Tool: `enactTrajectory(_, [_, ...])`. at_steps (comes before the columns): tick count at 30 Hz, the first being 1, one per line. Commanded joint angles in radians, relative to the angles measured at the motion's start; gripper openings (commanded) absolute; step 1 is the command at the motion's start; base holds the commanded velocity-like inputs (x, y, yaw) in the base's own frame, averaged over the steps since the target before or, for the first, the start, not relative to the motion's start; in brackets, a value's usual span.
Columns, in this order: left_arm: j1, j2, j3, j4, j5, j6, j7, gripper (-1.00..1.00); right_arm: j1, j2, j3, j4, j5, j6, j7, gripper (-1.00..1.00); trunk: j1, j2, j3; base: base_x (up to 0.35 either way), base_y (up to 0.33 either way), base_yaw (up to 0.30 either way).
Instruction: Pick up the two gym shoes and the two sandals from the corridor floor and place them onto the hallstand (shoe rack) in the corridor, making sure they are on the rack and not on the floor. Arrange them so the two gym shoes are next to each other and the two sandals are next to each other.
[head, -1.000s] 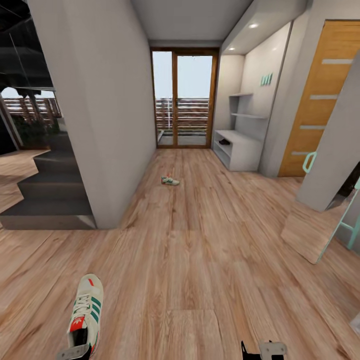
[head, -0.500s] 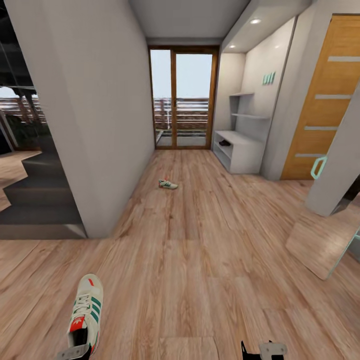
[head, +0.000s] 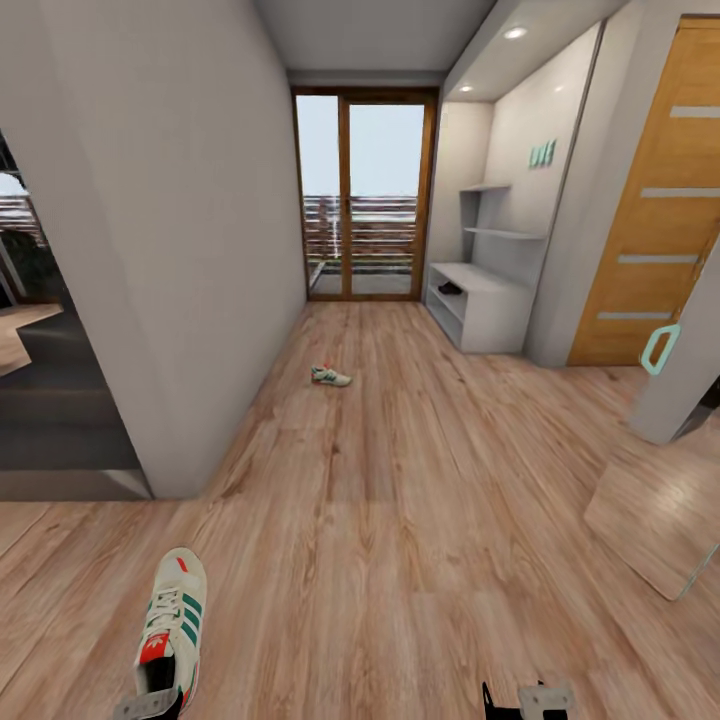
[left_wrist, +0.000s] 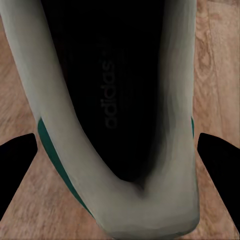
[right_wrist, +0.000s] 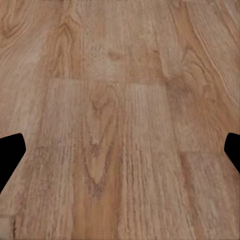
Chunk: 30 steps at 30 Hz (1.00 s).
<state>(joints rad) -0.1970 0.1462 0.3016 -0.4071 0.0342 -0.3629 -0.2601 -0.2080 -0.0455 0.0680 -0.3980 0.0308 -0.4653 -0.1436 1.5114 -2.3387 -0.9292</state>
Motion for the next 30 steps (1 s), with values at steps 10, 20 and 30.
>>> enactTrajectory(10, [-0.001, -0.001, 0.006, 0.001, 0.004, -0.001, -0.010, -1.00, -0.001, -0.002, 0.007, 0.000, 0.003, -0.001, -0.010, 1.00, 0.000, 0.000, -0.001, 0.339, -0.078, 0.000])
enactTrajectory(20, [-0.001, -0.001, 0.006, 0.001, 0.004, -0.001, -0.010, -1.00, -0.001, -0.001, 0.007, 0.001, 0.003, -0.001, -0.010, 1.00, 0.000, 0.000, -0.001, 0.339, -0.078, 0.000])
enactTrajectory(30, [-0.001, -0.001, 0.007, 0.001, 0.004, -0.001, -0.010, -1.00, -0.001, -0.001, 0.007, 0.000, 0.003, -0.001, -0.010, 1.00, 0.000, 0.000, -0.001, 0.339, -0.079, 0.000])
